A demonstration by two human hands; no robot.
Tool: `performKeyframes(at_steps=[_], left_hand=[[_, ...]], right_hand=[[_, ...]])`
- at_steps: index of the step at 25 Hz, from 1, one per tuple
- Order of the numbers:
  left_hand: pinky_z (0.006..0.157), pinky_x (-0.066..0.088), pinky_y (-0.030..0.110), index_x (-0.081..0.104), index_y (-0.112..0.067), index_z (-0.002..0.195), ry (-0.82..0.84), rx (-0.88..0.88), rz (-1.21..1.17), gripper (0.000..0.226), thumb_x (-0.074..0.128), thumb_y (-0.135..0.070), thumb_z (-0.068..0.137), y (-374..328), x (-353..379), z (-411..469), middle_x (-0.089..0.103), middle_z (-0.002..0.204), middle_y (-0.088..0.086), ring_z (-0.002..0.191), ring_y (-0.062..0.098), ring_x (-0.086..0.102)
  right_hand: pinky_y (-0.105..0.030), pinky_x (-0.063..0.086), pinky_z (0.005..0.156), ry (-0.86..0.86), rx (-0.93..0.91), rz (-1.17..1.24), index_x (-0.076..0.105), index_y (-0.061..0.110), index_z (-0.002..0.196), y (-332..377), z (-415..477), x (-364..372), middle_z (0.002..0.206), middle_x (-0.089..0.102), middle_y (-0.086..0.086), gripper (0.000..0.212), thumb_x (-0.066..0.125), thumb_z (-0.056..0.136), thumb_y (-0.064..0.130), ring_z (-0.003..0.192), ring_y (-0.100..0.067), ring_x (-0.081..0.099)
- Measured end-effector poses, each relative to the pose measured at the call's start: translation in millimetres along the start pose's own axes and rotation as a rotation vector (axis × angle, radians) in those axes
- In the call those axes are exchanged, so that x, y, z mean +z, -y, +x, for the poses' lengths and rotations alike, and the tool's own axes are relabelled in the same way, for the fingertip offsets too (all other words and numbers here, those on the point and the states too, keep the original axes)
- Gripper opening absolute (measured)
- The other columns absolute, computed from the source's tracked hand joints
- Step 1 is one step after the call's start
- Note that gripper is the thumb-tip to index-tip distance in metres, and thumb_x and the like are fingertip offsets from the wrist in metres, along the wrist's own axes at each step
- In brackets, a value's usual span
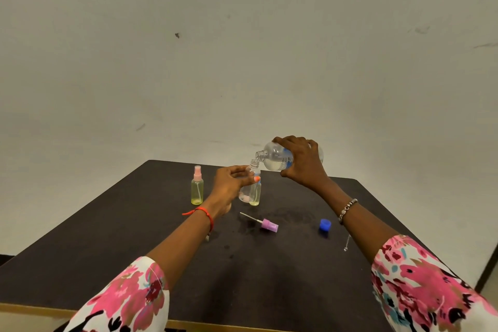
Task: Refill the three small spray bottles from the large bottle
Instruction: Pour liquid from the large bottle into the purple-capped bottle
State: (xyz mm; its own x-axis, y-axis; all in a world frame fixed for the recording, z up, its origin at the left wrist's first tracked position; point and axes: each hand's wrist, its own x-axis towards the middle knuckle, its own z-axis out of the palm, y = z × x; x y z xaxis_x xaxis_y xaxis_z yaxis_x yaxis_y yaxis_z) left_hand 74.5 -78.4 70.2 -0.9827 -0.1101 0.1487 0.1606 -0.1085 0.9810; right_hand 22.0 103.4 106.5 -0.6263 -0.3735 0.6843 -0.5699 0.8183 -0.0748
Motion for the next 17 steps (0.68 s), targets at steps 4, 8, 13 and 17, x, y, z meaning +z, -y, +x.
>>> performKeyframes(at_steps=[4,8,13,17], left_hand=[[0.065,0.049,0.022,0.059,-0.001,0.114,0.001,-0.005,-0.005,0.045,0.072,0.001,0.071,-1.4,0.0,-1.1,0.063,0.1,0.007,0.092,0.017,0.059],[0.065,0.05,0.022,0.059,0.0,0.114,0.0,-0.003,-0.008,0.045,0.072,0.002,0.071,-1.6,0.2,-2.1,0.063,0.098,0.007,0.091,0.018,0.06],[0.064,0.05,0.024,0.06,0.0,0.113,-0.003,-0.008,-0.013,0.044,0.072,0.001,0.071,-1.1,0.1,-2.0,0.063,0.098,0.007,0.084,0.016,0.061],[0.063,0.05,0.022,0.06,0.0,0.112,-0.001,-0.011,-0.014,0.043,0.072,0.002,0.071,-2.8,1.0,-3.0,0.063,0.098,0.007,0.08,0.012,0.061]], right_hand=[[-0.05,0.027,0.101,-0.005,-0.007,0.004,0.051,0.02,0.124,1.3,-0.4,-1.0,0.12,0.059,-0.008,0.068,0.076,0.061,0.016,0.111,-0.03,0.052],[-0.051,0.027,0.101,-0.009,-0.011,0.008,0.051,0.019,0.124,1.6,-0.5,-1.1,0.12,0.059,-0.008,0.067,0.076,0.062,0.017,0.111,-0.031,0.052],[-0.051,0.027,0.1,-0.016,-0.017,0.017,0.052,0.019,0.123,1.1,-1.1,-0.7,0.117,0.061,-0.008,0.066,0.072,0.06,0.021,0.109,-0.031,0.053],[-0.05,0.028,0.099,-0.022,-0.015,0.017,0.052,0.02,0.123,1.2,-0.3,-0.7,0.116,0.061,-0.007,0.066,0.074,0.06,0.019,0.109,-0.03,0.053]])
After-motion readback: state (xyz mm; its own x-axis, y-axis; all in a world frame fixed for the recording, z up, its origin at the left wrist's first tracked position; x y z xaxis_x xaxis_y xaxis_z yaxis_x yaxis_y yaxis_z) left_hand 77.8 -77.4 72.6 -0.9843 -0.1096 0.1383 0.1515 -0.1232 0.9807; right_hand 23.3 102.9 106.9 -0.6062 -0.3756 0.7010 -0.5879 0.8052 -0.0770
